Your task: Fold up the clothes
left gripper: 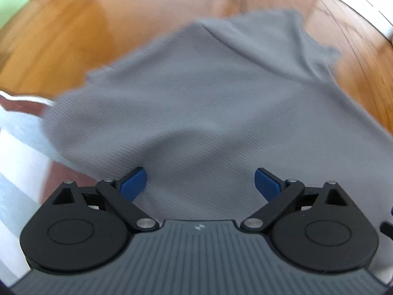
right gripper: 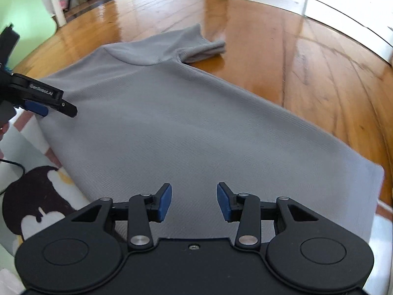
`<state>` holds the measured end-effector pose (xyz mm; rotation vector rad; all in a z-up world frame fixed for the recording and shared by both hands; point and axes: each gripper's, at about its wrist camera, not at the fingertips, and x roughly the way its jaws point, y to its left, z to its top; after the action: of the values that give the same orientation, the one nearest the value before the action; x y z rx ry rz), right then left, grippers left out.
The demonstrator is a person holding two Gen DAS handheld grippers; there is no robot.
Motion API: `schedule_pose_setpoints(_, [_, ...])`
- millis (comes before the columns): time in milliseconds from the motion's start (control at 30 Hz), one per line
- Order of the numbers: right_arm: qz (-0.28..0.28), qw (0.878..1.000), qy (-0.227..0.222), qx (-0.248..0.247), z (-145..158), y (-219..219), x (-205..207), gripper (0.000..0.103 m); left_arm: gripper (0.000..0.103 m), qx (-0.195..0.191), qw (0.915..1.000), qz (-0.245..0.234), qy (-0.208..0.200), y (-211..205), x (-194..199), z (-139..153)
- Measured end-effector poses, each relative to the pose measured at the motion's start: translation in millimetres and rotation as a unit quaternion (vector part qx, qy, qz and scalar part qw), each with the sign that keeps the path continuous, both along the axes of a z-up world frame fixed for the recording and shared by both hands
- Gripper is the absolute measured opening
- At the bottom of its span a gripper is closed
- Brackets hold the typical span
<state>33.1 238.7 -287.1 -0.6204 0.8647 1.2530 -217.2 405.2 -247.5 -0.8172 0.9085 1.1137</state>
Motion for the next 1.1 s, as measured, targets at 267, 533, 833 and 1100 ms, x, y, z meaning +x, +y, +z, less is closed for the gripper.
schedule_pose_setpoints(267, [-0.002, 0.995, 0.096, 0.000, 13.5, 71.3, 43.0, 0.053, 0.095, 0.017, 0.9998, 0.008, 0.004, 58.5, -13.4, 15.3])
schedule_pose_setpoints(533, [-0.048, 0.969, 0.243, 0.016, 12.6, 178.4, 84.9, 0.066, 0.090, 0.042, 0.9890, -0.064, -0.127, 98.4, -15.4, 19.7])
schedule_pose_setpoints(833, [-0.153, 0.952, 0.262, 0.033, -31.2, 252.5, 116.4, 0.066, 0.069, 0.017, 0.9797, -0.076, -0.185, 116.2, -31.9, 2.1])
schedule_pose_setpoints(1100, [-0.101, 0.964, 0.220, 0.109, -38.6, 274.7, 92.8, 0.008, 0.068, -0.017, 0.9721, -0.081, -0.220, 123.7, -24.8, -9.9])
